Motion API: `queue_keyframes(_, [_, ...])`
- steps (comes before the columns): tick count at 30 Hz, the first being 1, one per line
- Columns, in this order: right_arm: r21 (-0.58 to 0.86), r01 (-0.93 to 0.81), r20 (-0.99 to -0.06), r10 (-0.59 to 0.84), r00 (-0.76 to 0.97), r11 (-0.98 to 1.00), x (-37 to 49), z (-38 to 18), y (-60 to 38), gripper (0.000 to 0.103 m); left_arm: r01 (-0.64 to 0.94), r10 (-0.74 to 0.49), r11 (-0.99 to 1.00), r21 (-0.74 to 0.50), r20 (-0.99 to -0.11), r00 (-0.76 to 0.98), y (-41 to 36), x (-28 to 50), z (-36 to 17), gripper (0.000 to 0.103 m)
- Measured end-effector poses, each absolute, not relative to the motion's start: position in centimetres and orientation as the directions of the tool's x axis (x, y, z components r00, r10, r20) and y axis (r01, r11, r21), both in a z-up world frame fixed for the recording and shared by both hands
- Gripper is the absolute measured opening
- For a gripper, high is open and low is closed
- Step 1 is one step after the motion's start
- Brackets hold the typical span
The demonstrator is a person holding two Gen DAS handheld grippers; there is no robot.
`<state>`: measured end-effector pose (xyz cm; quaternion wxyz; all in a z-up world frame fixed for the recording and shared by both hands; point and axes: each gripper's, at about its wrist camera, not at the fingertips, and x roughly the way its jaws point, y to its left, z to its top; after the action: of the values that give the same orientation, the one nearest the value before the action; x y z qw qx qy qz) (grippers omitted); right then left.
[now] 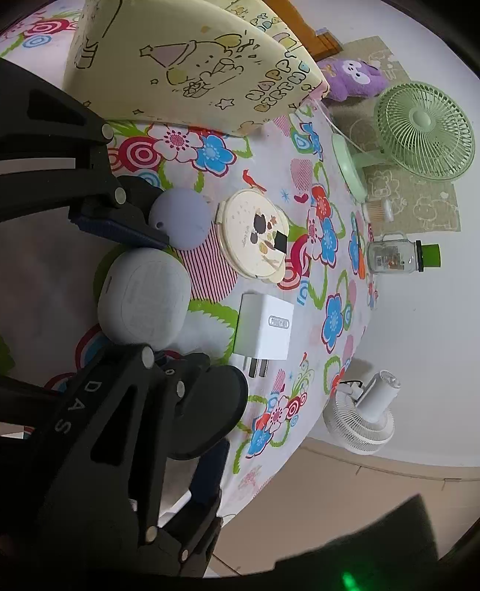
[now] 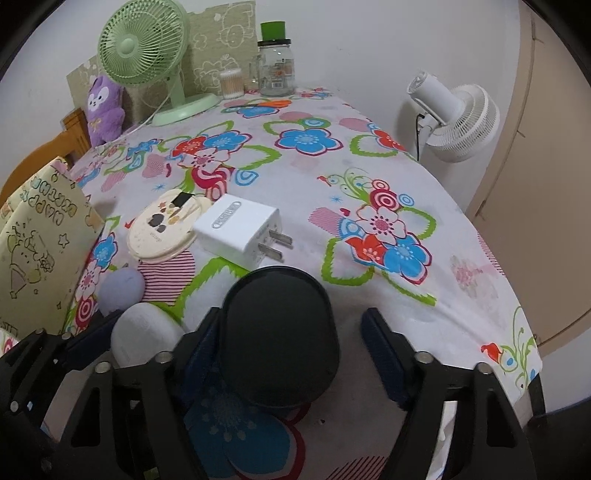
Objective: Organize rigid objects
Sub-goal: 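Grasp the black puck with the right tool while the left tool grasps the white oval case, then carry the black puck with the right tool while the left tool carries the case into the yellow box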
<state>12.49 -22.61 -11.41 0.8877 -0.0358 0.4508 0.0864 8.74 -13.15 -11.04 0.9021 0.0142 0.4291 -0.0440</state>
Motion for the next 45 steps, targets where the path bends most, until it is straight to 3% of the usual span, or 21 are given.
queue_keyframes(1, [0.019, -0.189, -0.805, 0.127, 0.579, 0.982, 12.4, -11.3, -22.5, 0.058, 0.091, -0.071, 0.996, -0.017, -0.778, 0.625, -13.1, 8.8, -11.0, 0.057])
queue_keyframes(45, [0.004, -0.133, -0.735, 0.093, 0.672, 0.991, 5.3, -2.0, -19.4, 0.058, 0.174, -0.102, 0.985, 0.021, -0.741, 0.663, -10.8, 3.7, -2.4, 0.057])
